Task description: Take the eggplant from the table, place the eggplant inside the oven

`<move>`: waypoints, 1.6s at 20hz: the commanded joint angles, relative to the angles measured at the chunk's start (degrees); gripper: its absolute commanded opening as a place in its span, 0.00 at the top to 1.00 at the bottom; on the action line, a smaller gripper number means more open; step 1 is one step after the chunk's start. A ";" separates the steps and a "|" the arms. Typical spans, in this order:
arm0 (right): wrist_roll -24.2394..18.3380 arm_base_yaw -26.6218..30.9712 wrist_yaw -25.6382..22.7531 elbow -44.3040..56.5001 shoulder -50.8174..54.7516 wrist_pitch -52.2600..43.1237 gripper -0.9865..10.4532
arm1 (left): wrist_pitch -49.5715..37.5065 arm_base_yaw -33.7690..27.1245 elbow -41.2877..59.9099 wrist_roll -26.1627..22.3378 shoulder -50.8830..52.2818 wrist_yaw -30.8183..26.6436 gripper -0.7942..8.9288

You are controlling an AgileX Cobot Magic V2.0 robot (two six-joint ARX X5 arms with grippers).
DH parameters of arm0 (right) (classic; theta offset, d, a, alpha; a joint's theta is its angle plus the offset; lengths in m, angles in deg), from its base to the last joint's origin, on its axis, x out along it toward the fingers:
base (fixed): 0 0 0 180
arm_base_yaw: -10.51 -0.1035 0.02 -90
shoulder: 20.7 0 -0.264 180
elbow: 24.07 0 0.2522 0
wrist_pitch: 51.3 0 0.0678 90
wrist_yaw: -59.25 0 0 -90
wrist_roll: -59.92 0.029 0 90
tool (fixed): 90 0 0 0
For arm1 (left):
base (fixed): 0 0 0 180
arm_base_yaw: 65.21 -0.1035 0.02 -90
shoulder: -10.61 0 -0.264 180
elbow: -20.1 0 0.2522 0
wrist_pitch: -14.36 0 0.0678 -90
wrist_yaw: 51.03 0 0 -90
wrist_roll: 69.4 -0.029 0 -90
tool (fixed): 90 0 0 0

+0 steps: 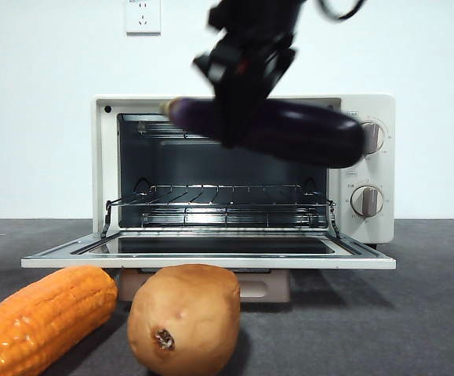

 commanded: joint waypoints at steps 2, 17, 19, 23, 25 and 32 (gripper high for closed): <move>-10.32 -0.46 -8.13 -2.99 -6.78 -9.92 0.82 | -1.22 -3.34 0.46 0.70 -0.72 2.95 0.91; -21.07 2.03 -14.47 -2.99 -18.36 -28.74 0.64 | -1.51 -4.11 0.46 0.52 -0.72 5.33 0.91; -20.61 2.03 -14.49 -2.99 -18.36 -28.74 0.63 | -1.66 -4.13 0.46 0.52 -0.74 5.33 0.91; -16.28 1.70 -14.69 -2.99 -18.34 -28.48 0.63 | -2.16 -4.11 0.46 0.55 -0.79 5.31 0.91; -16.09 1.16 -14.97 -2.99 -18.18 -28.39 0.63 | -2.32 -4.11 0.46 0.55 -0.79 5.29 0.91; -3.39 -4.39 -17.33 -2.99 -12.31 -20.76 0.64 | -5.68 -4.11 0.46 0.81 -8.00 5.31 0.91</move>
